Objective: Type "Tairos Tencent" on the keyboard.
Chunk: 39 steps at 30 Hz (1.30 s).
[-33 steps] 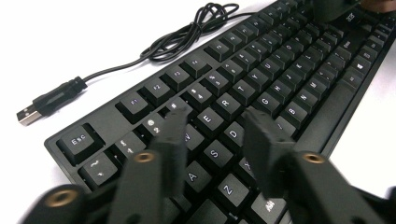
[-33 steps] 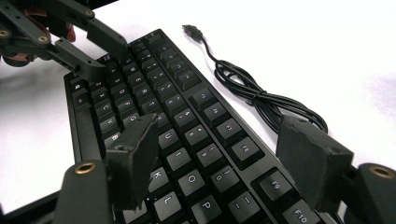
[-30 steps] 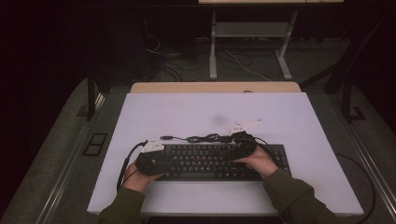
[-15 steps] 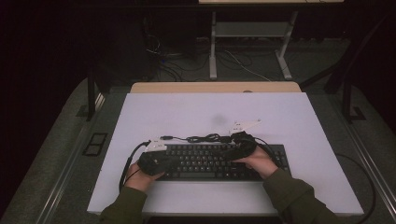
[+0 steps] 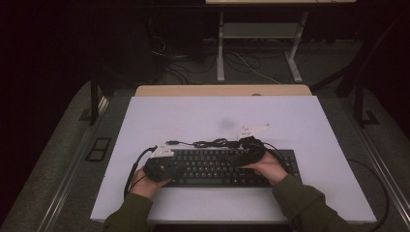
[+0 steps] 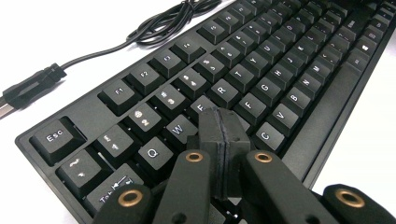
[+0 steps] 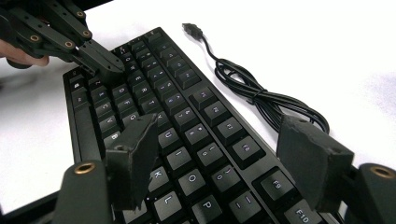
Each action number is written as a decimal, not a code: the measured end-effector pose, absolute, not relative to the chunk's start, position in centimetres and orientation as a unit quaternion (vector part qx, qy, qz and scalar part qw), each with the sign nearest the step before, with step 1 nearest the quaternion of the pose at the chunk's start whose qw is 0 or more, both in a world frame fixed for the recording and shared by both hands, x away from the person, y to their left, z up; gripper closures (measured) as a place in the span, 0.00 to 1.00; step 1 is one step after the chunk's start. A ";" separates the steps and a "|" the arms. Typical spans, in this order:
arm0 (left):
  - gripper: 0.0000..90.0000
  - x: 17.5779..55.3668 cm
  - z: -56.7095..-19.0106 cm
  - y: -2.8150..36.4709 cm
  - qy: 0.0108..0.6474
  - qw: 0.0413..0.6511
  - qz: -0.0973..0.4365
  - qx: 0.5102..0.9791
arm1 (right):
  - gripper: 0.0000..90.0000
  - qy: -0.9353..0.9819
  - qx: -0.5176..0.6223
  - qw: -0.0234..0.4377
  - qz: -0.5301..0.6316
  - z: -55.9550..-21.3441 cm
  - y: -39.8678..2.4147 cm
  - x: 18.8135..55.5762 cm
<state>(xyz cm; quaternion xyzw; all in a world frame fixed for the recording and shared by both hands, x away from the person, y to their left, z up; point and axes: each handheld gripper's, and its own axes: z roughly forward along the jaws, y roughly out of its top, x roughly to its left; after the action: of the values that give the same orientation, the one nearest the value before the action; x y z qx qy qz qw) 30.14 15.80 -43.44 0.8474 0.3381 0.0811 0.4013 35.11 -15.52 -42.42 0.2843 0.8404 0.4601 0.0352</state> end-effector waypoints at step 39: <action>0.37 29.3 -42.5 14.3 0.323 0.442 0.067 0.834 | 0.32 0.835 0.304 0.042 0.457 -42.2 -16.7 34.8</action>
<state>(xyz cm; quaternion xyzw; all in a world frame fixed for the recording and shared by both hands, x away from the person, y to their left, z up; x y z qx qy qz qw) 29.30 14.26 -42.46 0.8341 0.3229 0.0665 0.4422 34.79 -16.73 -42.18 0.3038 0.8349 0.4569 0.0422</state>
